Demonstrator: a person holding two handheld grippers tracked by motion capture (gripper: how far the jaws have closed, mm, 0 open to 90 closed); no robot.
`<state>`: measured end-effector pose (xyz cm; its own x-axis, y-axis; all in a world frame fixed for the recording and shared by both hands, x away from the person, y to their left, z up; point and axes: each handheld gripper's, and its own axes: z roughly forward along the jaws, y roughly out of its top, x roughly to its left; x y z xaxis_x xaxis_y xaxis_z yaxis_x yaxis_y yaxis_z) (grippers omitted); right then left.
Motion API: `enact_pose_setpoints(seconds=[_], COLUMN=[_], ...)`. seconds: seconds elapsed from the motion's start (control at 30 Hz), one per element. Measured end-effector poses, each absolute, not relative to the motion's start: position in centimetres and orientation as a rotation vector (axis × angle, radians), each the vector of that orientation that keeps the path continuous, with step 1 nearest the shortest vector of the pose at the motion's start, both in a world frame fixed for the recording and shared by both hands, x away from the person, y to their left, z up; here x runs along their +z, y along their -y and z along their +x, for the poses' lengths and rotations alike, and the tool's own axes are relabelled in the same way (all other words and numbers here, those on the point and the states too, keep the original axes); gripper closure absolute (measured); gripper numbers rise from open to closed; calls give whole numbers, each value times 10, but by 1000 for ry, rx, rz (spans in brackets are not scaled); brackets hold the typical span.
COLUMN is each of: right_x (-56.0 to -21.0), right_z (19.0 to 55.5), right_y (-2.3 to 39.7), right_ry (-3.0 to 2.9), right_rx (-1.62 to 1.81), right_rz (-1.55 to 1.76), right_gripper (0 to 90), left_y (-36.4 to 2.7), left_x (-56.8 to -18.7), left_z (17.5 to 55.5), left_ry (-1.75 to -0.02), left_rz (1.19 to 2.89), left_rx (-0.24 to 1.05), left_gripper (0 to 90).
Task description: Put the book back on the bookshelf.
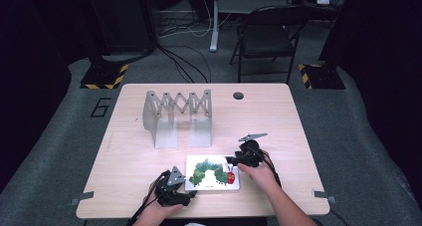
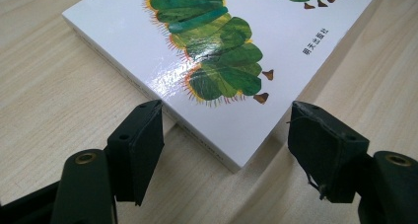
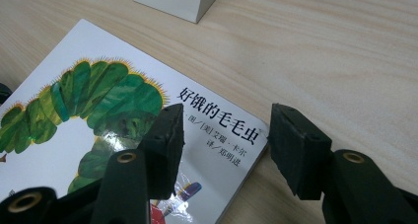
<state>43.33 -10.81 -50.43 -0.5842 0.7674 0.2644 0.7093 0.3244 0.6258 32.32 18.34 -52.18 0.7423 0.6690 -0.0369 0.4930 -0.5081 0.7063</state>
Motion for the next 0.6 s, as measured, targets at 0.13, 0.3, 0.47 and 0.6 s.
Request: enact_pose_setpoints(seconds=[0.13, 0.3, 0.47, 0.6], right_x=[-506, -508, -508, -507], right_z=[434, 435, 435, 435], right_y=[108, 108, 108, 108], right_ry=[-2486, -2491, -2491, -2485], right_rx=[1117, 1098, 1094, 1094], right_rz=[1397, 1415, 1428, 1455], right_gripper=[478, 477, 482, 483], left_y=[-184, -182, -179, -178], left_x=[-522, -523, -525, -525], left_z=[322, 320, 318, 318], left_ry=[-859, -844, -853, -860], left_rz=[2218, 2230, 2221, 2214], left_rx=[328, 349, 370, 377], left_gripper=[297, 286, 255, 247])
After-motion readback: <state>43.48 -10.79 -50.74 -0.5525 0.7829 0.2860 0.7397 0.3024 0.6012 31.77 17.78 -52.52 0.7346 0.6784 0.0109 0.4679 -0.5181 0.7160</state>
